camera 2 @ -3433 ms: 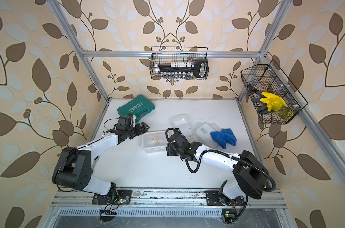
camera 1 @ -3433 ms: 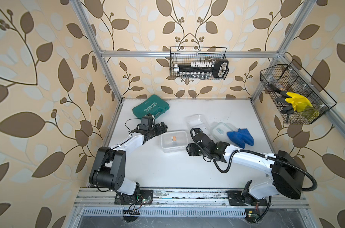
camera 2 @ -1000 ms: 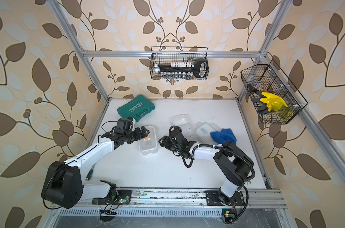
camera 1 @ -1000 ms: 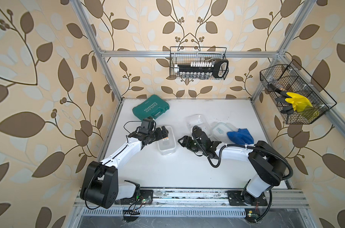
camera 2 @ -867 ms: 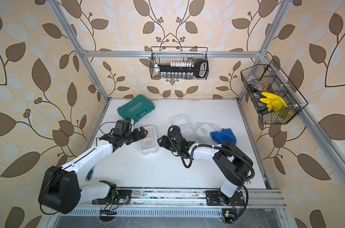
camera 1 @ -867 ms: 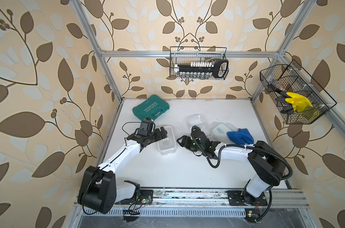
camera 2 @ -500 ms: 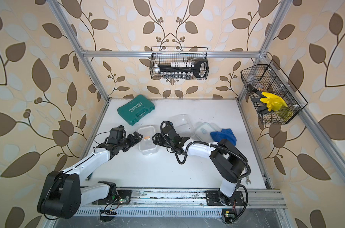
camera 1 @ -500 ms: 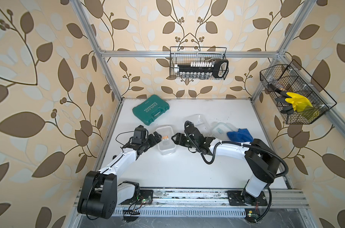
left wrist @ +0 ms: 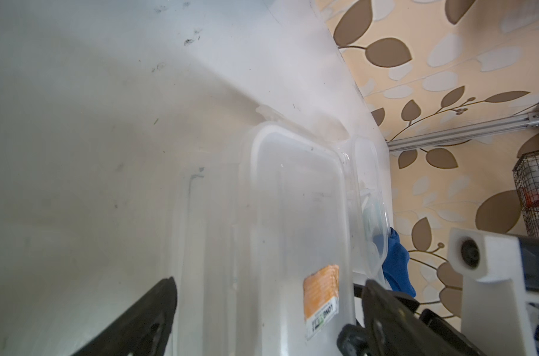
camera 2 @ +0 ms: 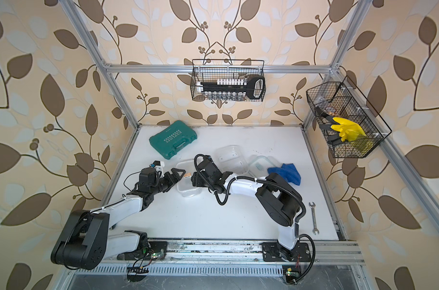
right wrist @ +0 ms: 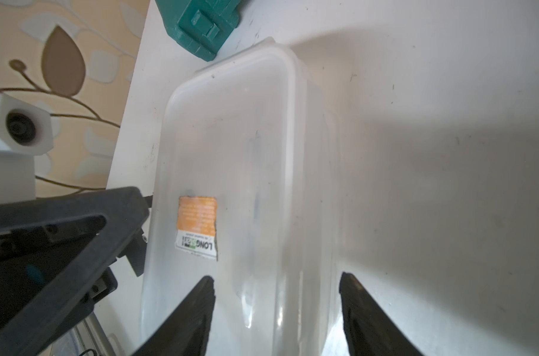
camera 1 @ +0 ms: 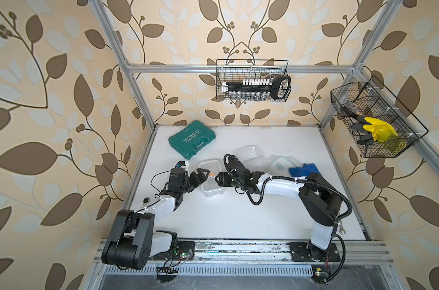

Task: Wipe the insides of the lunch boxes
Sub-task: Open the fastener of the lunch box.

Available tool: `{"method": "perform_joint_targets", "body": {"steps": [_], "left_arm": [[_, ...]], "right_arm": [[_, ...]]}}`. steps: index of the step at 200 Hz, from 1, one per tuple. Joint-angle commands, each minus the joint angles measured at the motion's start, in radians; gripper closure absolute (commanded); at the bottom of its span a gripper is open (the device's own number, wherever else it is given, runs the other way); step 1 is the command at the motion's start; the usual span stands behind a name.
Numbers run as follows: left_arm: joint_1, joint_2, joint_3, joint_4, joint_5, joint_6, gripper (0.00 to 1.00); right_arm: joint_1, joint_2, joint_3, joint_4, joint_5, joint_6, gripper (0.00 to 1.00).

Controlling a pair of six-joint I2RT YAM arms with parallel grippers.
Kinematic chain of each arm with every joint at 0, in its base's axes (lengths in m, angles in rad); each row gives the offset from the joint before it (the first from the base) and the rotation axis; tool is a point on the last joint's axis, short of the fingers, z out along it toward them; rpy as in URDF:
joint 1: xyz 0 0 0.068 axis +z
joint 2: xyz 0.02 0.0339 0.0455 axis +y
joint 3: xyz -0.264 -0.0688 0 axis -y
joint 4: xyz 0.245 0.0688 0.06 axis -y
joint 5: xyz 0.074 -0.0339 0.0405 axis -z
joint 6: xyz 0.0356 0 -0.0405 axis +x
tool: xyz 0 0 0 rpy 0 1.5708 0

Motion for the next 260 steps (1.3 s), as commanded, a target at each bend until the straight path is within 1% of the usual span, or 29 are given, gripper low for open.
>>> {"method": "perform_joint_targets", "body": {"steps": [1,4,14,50,58,64,83,112,126,139,147,153,174,188,198,226,237,260], "left_arm": [[0.016,0.041,-0.054,0.199,0.031,-0.065,0.07],[0.017,0.049,-0.062,0.224,0.032,-0.097,0.08],[0.016,0.076,-0.082,0.296,0.036,-0.134,0.11],[0.017,0.165,-0.098,0.465,0.066,-0.206,0.32],[0.017,0.166,-0.104,0.486,0.063,-0.216,0.38],[0.017,0.166,-0.109,0.497,0.057,-0.220,0.45],[0.016,0.138,-0.114,0.460,0.034,-0.215,0.71],[0.016,0.027,-0.103,0.308,0.009,-0.157,0.91],[0.017,-0.032,-0.090,0.214,-0.014,-0.124,0.94],[0.017,-0.070,-0.069,0.124,-0.024,-0.084,1.00],[0.017,-0.084,-0.056,0.076,-0.029,-0.079,1.00],[0.016,-0.088,-0.049,0.050,-0.028,-0.047,1.00],[0.017,-0.071,-0.042,0.030,-0.022,-0.030,1.00],[0.016,-0.037,-0.045,0.047,-0.009,-0.031,1.00],[0.017,-0.017,-0.034,0.028,-0.005,-0.025,1.00],[0.017,0.005,0.006,-0.106,-0.036,0.045,1.00],[0.017,0.001,0.026,-0.198,-0.070,0.071,1.00],[0.016,-0.001,0.067,-0.334,-0.100,0.125,1.00]], "right_arm": [[0.023,0.020,0.012,-0.055,0.057,-0.013,0.36],[0.026,0.020,0.012,-0.056,0.062,-0.012,0.36],[0.033,0.022,0.008,-0.055,0.067,-0.009,0.36],[0.044,0.041,0.005,-0.071,0.069,-0.004,0.38],[0.046,0.042,0.006,-0.080,0.072,-0.004,0.39],[0.048,0.043,0.005,-0.085,0.074,-0.004,0.39],[0.049,0.045,-0.002,-0.092,0.077,-0.004,0.39],[0.050,0.055,-0.004,-0.094,0.071,-0.003,0.39],[0.051,0.062,-0.001,-0.093,0.068,-0.002,0.40],[0.055,0.067,0.004,-0.097,0.069,-0.004,0.40],[0.056,0.070,0.011,-0.102,0.066,-0.007,0.40],[0.058,0.072,0.016,-0.107,0.066,-0.011,0.40],[0.068,0.078,0.036,-0.134,0.081,-0.030,0.40],[0.074,0.081,0.052,-0.155,0.089,-0.047,0.41],[0.079,0.084,0.068,-0.178,0.099,-0.061,0.41],[0.087,0.106,0.110,-0.237,0.117,-0.096,0.42],[0.087,0.112,0.124,-0.258,0.117,-0.110,0.42],[0.088,0.133,0.159,-0.304,0.119,-0.150,0.42]]}}
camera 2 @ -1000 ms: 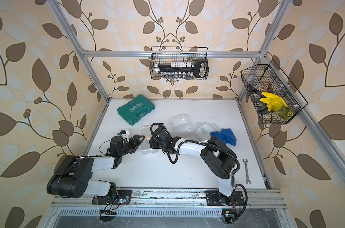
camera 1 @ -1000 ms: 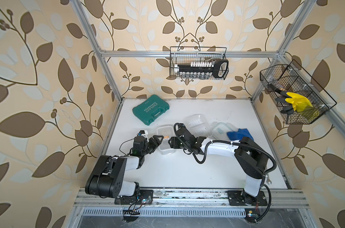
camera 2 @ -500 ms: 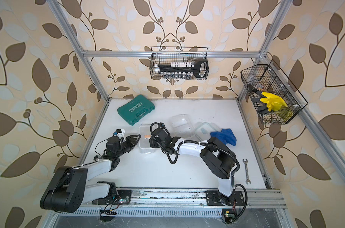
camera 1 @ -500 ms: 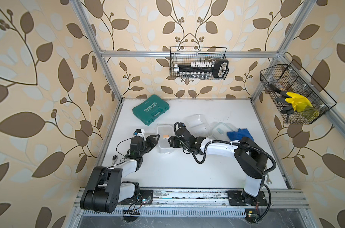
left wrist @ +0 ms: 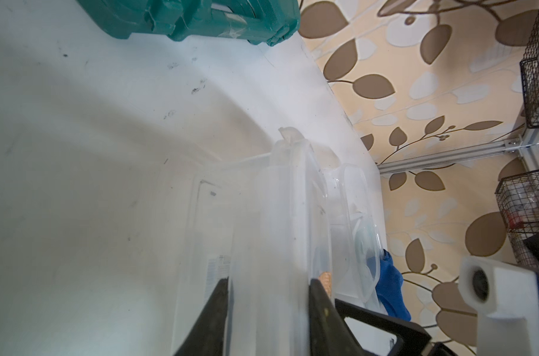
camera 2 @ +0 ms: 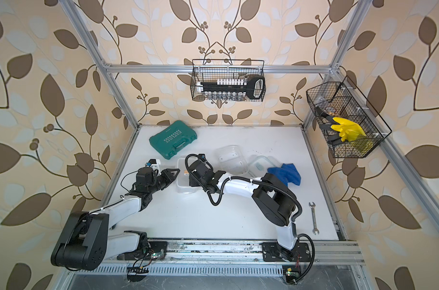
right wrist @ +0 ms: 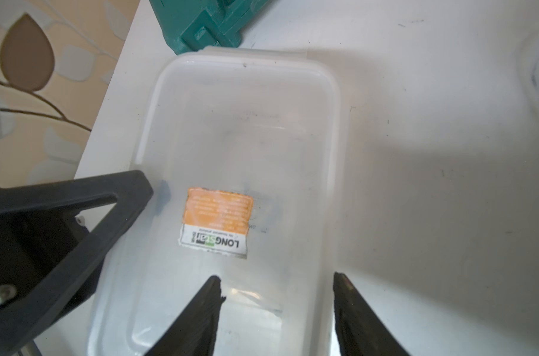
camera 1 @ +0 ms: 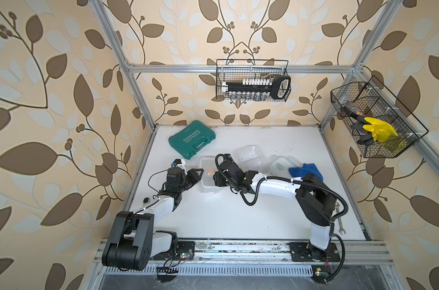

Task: Wipe the insides of the lunch boxes
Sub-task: Open the fastener of the lunch box.

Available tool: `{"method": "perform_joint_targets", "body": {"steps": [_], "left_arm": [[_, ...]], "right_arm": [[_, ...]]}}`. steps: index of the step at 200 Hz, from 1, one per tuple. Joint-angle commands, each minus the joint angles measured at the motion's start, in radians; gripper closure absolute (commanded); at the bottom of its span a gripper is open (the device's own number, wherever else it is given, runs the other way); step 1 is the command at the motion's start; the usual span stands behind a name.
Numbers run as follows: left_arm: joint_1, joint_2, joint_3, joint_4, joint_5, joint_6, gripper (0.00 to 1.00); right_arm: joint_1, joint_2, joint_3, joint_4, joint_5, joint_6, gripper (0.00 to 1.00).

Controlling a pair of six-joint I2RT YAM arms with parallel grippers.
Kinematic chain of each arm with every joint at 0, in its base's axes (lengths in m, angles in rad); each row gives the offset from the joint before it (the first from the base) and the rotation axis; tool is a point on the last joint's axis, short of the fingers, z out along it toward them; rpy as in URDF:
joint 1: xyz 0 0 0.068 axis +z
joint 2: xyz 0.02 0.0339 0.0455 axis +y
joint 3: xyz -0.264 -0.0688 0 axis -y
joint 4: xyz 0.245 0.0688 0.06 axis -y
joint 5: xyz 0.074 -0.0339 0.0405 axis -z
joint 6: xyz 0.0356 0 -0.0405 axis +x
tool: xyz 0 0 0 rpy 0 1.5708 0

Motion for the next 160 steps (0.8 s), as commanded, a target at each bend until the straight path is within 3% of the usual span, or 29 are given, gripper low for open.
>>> {"method": "perform_joint_targets", "body": {"steps": [1,57,100,124,145,160], "left_arm": [[-0.009,0.017,0.031,-0.308,-0.068,0.099,1.00],[-0.014,0.049,0.080,-0.459,-0.096,0.161,1.00],[-0.070,0.027,0.154,-0.627,-0.215,0.182,1.00],[-0.075,-0.034,0.182,-0.717,-0.267,0.205,1.00],[-0.074,-0.088,0.208,-0.773,-0.278,0.212,1.00],[-0.074,-0.078,0.219,-0.785,-0.284,0.213,1.00]], "right_arm": [[0.034,0.080,0.021,-0.172,-0.035,-0.081,0.42],[0.048,0.148,0.118,-0.288,-0.049,-0.181,0.43],[0.056,0.197,0.216,-0.404,-0.031,-0.264,0.43],[0.057,0.186,0.211,-0.401,-0.019,-0.267,0.42],[0.048,0.135,0.158,-0.342,-0.009,-0.255,0.36],[0.038,0.110,0.140,-0.309,-0.037,-0.259,0.39]]}}
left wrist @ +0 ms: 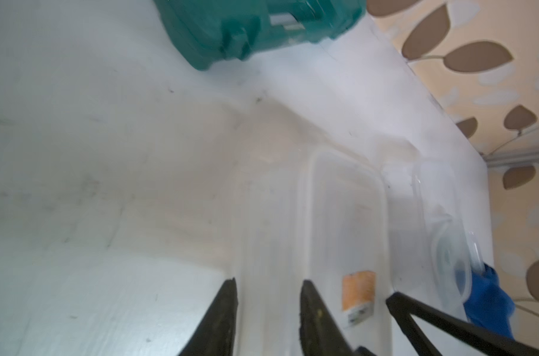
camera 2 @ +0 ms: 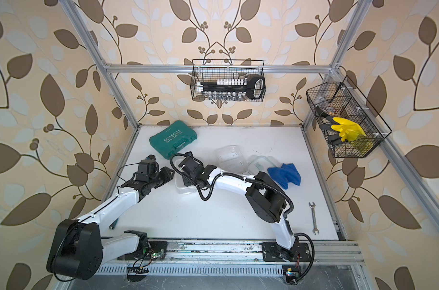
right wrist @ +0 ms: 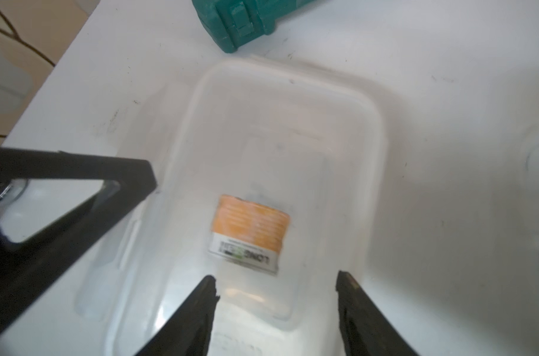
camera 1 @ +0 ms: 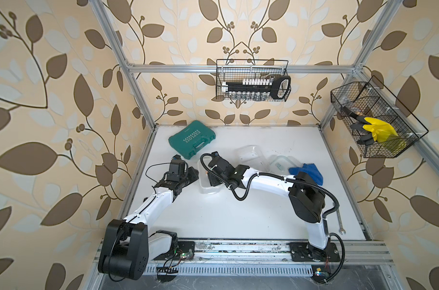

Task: Wipe the insides of the lunch boxes
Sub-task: Open the fastener of the lunch box.

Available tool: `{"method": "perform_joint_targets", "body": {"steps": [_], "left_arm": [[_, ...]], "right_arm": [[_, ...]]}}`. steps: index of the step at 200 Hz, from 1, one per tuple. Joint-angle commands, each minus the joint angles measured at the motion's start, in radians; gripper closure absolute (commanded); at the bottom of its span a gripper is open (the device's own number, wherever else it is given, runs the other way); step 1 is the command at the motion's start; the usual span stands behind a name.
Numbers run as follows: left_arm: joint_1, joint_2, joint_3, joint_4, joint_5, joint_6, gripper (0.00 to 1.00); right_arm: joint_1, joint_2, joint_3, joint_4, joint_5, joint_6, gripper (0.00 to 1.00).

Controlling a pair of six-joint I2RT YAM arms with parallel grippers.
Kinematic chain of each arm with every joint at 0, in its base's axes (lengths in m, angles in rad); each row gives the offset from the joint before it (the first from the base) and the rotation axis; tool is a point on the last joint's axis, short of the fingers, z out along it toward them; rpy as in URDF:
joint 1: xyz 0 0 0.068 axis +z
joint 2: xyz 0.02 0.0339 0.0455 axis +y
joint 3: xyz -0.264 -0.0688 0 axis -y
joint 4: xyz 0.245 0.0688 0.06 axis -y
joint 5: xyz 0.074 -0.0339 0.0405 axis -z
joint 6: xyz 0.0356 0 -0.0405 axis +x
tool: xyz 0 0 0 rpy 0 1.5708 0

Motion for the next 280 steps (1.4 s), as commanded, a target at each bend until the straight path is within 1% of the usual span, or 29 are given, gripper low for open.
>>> {"method": "perform_joint_targets", "body": {"steps": [1,22,38,62,80,106,114,122,130,136,139,154,163,169,193,203,217,245,268,272,280], "left_arm": [[-0.021,0.009,0.013,-0.218,-0.035,0.051,1.00],[-0.026,0.042,0.019,-0.208,-0.030,0.047,1.00],[-0.028,0.033,0.009,-0.191,-0.033,0.040,1.00],[-0.027,-0.018,-0.010,-0.178,-0.029,0.015,1.00],[-0.025,-0.081,-0.027,-0.166,-0.025,-0.020,1.00],[-0.022,-0.166,0.029,-0.227,-0.025,-0.050,1.00],[-0.021,-0.189,0.049,-0.245,-0.032,-0.054,0.92],[-0.019,-0.205,0.063,-0.258,-0.038,-0.057,0.81],[-0.013,-0.212,0.077,-0.271,-0.043,-0.064,0.68],[-0.006,-0.211,0.082,-0.278,-0.043,-0.072,0.56],[0.000,-0.210,0.081,-0.278,-0.038,-0.077,0.52],[0.031,-0.189,0.059,-0.239,0.014,-0.096,0.46],[0.050,-0.169,0.037,-0.198,0.056,-0.117,0.38],[0.063,-0.152,0.017,-0.161,0.089,-0.132,0.34],[0.109,-0.064,-0.071,0.062,0.225,-0.198,0.27],[0.116,-0.025,-0.097,0.157,0.256,-0.217,0.25],[0.119,0.024,-0.098,0.241,0.295,-0.223,0.23],[0.122,0.106,-0.097,0.388,0.338,-0.233,0.21],[0.126,0.141,-0.113,0.509,0.362,-0.254,0.20],[0.125,0.145,-0.117,0.531,0.365,-0.286,0.20],[0.126,0.156,-0.127,0.581,0.375,-0.308,0.20]], "right_arm": [[0.008,0.015,-0.075,-0.110,-0.075,-0.023,0.39],[0.016,0.058,-0.022,-0.171,-0.082,-0.044,0.40],[0.019,0.077,-0.031,-0.164,-0.092,-0.038,0.40],[0.015,0.059,-0.068,-0.139,-0.081,-0.022,0.40],[0.000,0.031,-0.092,-0.120,-0.083,-0.018,0.39],[-0.007,-0.017,-0.119,-0.082,-0.082,-0.016,0.37],[-0.008,-0.035,-0.129,-0.065,-0.082,-0.014,0.36],[-0.008,-0.054,-0.139,-0.046,-0.080,-0.011,0.34],[-0.007,-0.075,-0.147,-0.029,-0.075,-0.011,0.32],[-0.006,-0.090,-0.154,-0.016,-0.072,-0.013,0.32],[-0.007,-0.098,-0.157,-0.010,-0.072,-0.014,0.31],[-0.006,-0.126,-0.160,0.005,-0.073,-0.030,0.31],[-0.006,-0.130,-0.146,-0.010,-0.068,-0.040,0.30],[-0.005,-0.132,-0.138,-0.025,-0.065,-0.048,0.30],[-0.006,-0.150,-0.139,-0.030,-0.051,-0.059,0.27],[-0.010,-0.153,-0.138,-0.030,-0.052,-0.058,0.27],[-0.014,-0.154,-0.128,-0.044,-0.052,-0.058,0.27],[-0.027,-0.165,-0.139,-0.041,-0.051,-0.044,0.25],[-0.040,-0.180,-0.157,-0.035,-0.058,-0.030,0.25],[-0.041,-0.183,-0.160,-0.035,-0.058,-0.029,0.25],[-0.043,-0.187,-0.168,-0.029,-0.060,-0.025,0.25]]}}
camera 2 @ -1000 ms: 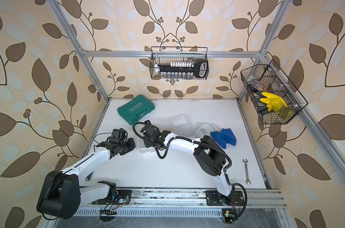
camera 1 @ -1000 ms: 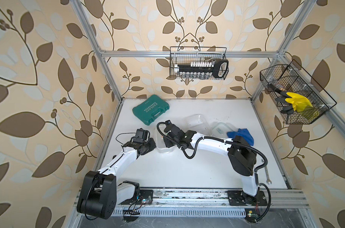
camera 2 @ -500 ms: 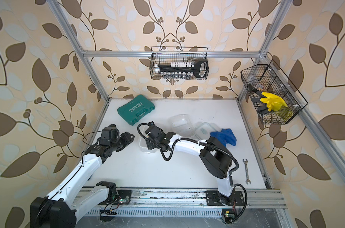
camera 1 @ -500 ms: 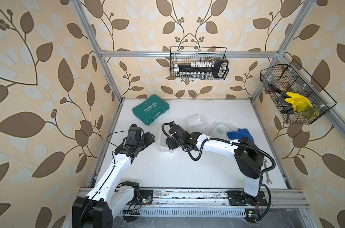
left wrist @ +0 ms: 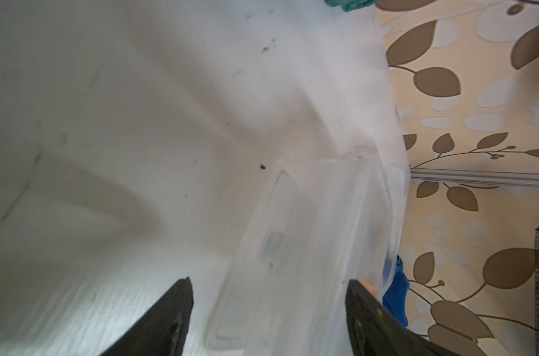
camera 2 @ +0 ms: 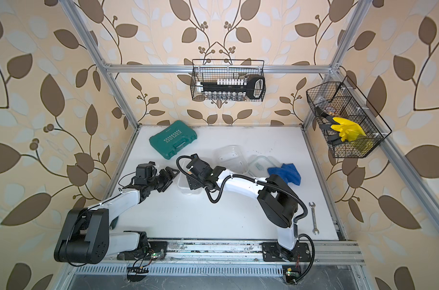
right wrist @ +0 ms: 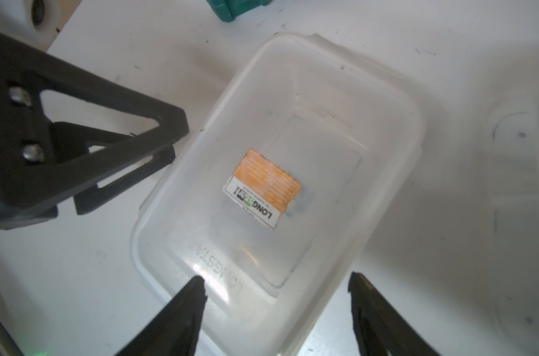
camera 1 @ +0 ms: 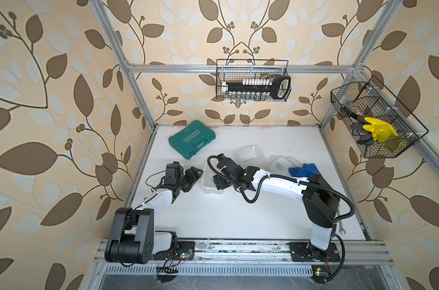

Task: Wipe the insides of the lunch boxes
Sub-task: Open the fastener of the lunch box.

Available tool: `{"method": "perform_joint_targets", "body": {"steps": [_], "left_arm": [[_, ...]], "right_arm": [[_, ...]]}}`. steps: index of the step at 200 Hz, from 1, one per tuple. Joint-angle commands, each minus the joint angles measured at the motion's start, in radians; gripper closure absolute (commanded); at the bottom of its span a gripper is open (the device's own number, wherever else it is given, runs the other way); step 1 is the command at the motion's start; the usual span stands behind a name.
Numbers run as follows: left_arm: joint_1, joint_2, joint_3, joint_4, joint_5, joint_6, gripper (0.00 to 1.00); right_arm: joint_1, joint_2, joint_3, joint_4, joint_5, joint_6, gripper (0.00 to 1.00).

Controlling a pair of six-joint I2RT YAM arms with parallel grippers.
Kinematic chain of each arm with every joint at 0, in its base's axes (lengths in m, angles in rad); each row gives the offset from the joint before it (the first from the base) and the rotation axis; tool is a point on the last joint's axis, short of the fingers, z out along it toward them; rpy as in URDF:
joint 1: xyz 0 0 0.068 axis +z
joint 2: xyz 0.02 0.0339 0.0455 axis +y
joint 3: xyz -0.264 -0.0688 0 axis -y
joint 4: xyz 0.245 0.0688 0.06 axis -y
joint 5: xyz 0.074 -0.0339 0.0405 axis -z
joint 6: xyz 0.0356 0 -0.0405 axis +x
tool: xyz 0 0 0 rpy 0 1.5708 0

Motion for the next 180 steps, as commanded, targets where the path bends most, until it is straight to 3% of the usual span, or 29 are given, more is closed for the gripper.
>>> {"method": "perform_joint_targets", "body": {"steps": [1,106,134,180], "left_arm": [[0.013,0.021,-0.018,0.228,0.069,-0.065,0.20],[0.017,0.267,-0.080,0.697,0.186,-0.321,0.25],[0.018,0.191,-0.090,0.704,0.186,-0.353,0.28],[0.017,-0.073,-0.056,0.431,0.151,-0.268,0.27]], "right_arm": [[-0.010,-0.042,-0.029,-0.007,-0.007,0.016,0.25],[-0.032,-0.087,-0.067,-0.011,0.001,0.036,0.24],[-0.038,-0.116,-0.089,-0.011,0.016,0.037,0.24],[-0.042,-0.135,-0.109,-0.017,0.020,0.037,0.24]]}}
